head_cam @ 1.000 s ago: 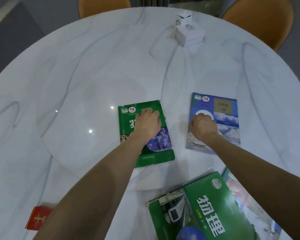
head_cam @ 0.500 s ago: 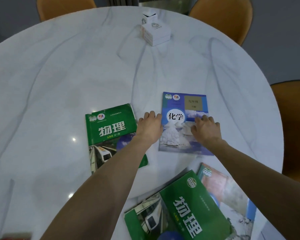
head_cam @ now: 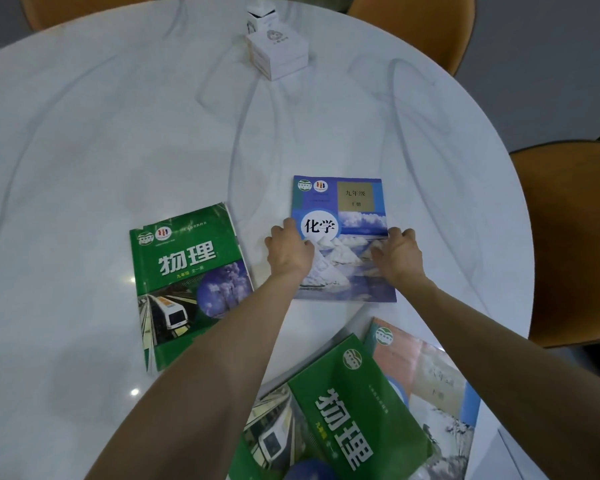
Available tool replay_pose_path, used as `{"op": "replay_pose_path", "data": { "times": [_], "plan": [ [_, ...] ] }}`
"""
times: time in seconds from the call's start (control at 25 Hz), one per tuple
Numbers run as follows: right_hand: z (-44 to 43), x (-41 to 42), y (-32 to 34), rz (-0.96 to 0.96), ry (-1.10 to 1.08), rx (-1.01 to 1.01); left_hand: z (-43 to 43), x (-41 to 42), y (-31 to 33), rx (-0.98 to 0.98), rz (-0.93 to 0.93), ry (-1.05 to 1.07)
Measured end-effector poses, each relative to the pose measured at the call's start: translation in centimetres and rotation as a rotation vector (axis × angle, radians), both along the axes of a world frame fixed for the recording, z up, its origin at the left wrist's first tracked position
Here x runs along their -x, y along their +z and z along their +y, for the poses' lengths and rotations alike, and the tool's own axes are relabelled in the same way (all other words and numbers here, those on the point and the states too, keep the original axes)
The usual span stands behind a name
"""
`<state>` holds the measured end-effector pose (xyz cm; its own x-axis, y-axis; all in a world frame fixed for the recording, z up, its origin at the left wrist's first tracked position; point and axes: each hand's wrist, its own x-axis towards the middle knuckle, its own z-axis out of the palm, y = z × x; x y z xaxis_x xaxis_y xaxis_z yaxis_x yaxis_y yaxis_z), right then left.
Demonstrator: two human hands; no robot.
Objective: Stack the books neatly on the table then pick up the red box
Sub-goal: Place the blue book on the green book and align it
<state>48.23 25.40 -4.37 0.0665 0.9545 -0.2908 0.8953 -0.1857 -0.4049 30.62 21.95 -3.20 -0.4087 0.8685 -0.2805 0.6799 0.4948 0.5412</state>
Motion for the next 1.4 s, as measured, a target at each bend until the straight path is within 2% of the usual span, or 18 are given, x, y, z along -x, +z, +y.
{"op": "replay_pose_path", "data": {
  "times": [0.16, 0.36, 0.56, 1.0, 1.4],
  "plan": [
    [0.4, -0.4, 0.0, 0.059, -0.078, 0.038, 0.6, 0.7, -0.2, 0.007, -0.234, 0.191],
    [0.7, -1.1, 0.7, 0.278, -0.217, 0.058, 0.1, 0.9, -0.3, -0.033, -0.323, 0.212],
    [0.8, 0.1, 2.4, 0.414, -0.255, 0.025, -0.2, 2.2, 1.3, -0.107, -0.374, 0.226],
    [-1.1, 10.5, 5.3, 0.507, -0.005, -0.011, -6.2, 12.9, 4.3, -0.214, -0.430, 0.422],
    [-6.6, 18.3, 2.6, 0.471, 0.170, 0.080, -14.3, 18.8, 2.1, -0.192, -0.387, 0.588]
  ]
}}
